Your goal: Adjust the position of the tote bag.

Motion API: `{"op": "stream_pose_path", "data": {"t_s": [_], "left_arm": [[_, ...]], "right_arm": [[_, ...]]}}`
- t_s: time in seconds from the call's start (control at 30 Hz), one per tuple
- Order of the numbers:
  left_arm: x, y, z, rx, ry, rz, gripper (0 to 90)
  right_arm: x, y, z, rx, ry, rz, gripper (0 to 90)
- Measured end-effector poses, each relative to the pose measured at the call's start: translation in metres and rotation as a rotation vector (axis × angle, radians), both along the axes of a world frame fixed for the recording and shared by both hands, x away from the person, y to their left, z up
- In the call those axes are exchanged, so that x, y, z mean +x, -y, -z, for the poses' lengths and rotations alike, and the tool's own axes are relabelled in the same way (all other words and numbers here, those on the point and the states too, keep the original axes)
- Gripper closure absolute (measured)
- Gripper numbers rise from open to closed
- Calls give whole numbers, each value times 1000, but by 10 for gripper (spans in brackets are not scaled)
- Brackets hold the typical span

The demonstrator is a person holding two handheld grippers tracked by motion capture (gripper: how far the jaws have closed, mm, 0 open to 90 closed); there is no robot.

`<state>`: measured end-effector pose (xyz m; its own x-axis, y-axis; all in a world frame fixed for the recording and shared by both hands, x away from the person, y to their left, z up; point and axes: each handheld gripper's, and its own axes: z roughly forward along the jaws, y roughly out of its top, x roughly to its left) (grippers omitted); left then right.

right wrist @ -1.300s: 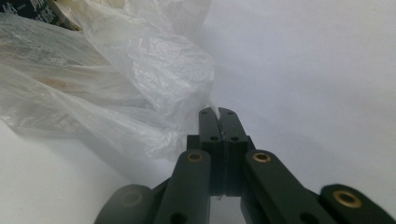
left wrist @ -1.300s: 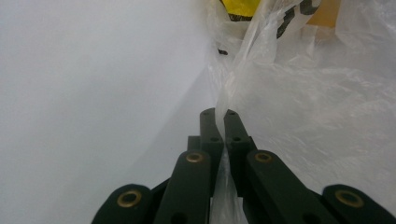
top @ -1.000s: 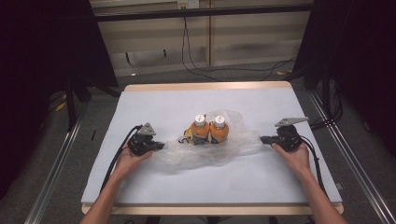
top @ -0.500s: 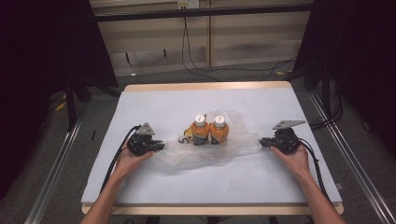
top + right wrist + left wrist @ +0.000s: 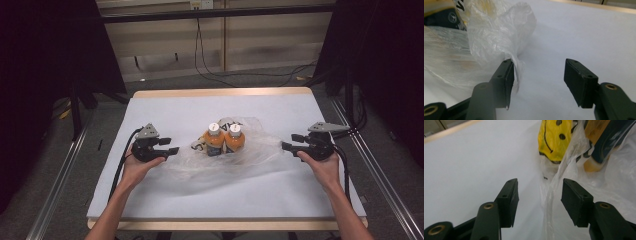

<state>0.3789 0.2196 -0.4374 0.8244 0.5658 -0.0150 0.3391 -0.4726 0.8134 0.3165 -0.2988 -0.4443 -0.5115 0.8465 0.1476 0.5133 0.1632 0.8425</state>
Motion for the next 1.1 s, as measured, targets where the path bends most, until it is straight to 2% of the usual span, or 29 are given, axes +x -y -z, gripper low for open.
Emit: {"op": "stream_pose_path", "data": {"t_s": [0.1,0.2,0.27,0.37,0.53,0.57,0.63,0.7,0.8,0.83,0.9,1.0,1.07,1.1], "left_arm": [[-2,-2,-8,-36,19,-3,463],[-3,-3,-13,-50,34,-2,458],[-4,-5,-20,-68,48,0,457],[-6,-6,-24,-96,52,-3,462],[-10,1,-29,-111,58,17,499],[-11,2,-30,-107,60,31,513],[-13,5,-31,-106,65,40,529],[-14,8,-30,-100,64,48,543],[-16,9,-31,-103,74,63,586],[-16,9,-31,-120,74,66,619],[-17,8,-34,-140,77,70,672],[-20,10,-38,-150,76,83,727],[-22,13,-40,-150,81,104,753],[-23,15,-42,-135,86,115,760]], "right_arm": [[-3,2,-9,21,28,1,381],[-5,3,-16,28,42,-1,370],[-9,7,-25,46,67,6,367],[-12,11,-31,53,87,18,371],[-18,12,-43,62,113,9,374],[-17,12,-43,60,111,5,392],[-15,14,-40,45,69,0,394],[-14,17,-31,26,54,33,447],[-11,22,-17,4,12,38,440],[-11,23,-16,3,2,43,426],[-13,24,-19,15,25,31,454],[-16,18,-33,47,75,-2,486],[-19,10,-43,53,95,-34,534],[-20,5,-47,60,96,-59,549]]}}
